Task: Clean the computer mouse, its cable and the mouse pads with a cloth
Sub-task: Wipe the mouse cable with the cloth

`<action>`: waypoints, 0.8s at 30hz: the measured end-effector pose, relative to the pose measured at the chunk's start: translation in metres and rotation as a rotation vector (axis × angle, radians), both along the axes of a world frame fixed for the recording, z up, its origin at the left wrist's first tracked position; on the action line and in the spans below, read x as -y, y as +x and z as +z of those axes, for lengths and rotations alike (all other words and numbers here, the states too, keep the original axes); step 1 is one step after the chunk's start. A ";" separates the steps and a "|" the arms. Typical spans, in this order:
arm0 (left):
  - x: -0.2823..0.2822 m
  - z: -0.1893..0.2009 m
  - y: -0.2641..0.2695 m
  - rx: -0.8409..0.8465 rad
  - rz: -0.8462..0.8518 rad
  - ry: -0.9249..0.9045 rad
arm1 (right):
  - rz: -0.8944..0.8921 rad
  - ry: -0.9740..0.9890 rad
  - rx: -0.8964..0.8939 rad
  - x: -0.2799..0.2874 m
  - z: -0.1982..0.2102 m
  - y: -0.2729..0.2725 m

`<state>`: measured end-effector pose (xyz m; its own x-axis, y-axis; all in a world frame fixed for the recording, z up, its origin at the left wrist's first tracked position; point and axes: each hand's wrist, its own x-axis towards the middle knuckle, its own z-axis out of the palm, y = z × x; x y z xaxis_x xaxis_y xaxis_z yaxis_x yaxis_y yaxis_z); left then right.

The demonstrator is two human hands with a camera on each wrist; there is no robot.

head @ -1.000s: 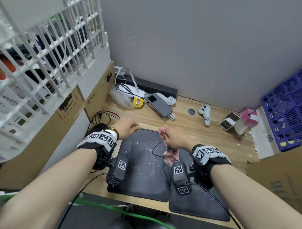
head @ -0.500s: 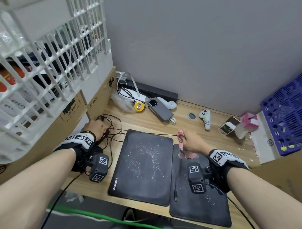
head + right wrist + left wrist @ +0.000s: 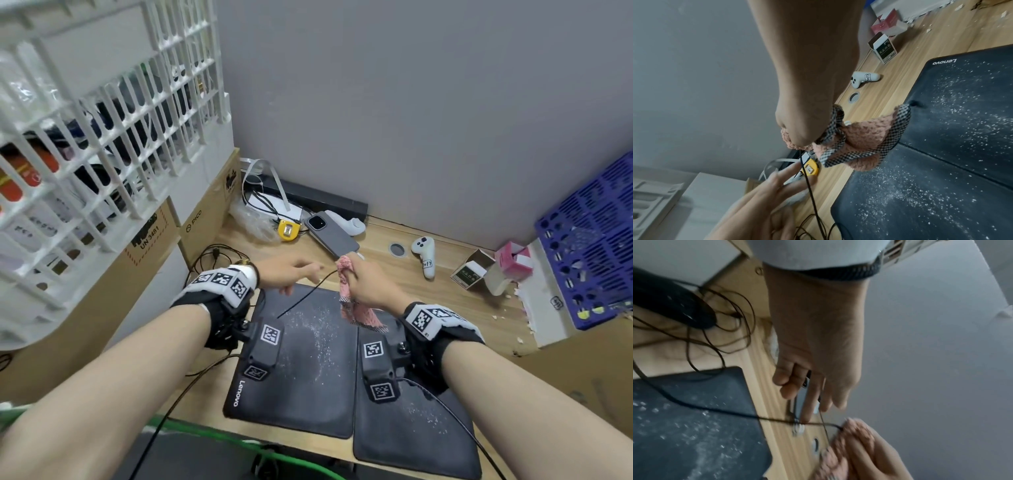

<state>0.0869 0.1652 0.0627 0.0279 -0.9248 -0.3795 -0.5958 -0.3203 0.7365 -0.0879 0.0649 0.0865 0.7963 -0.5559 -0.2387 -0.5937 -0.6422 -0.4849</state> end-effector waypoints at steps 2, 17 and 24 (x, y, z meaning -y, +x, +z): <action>0.009 0.002 -0.009 -0.045 -0.040 -0.002 | -0.001 -0.006 0.000 0.000 -0.001 0.004; -0.086 -0.045 0.061 0.438 0.255 0.136 | 0.034 -0.176 -0.219 0.005 -0.011 -0.032; -0.124 -0.054 0.078 0.619 0.457 0.281 | 0.010 -0.170 -0.279 0.009 -0.022 -0.065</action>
<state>0.1647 0.2892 0.0083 0.6595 -0.6439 -0.3879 -0.6340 -0.7537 0.1731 -0.1526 0.0560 0.0650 0.7190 -0.5987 -0.3529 -0.6816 -0.7066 -0.1899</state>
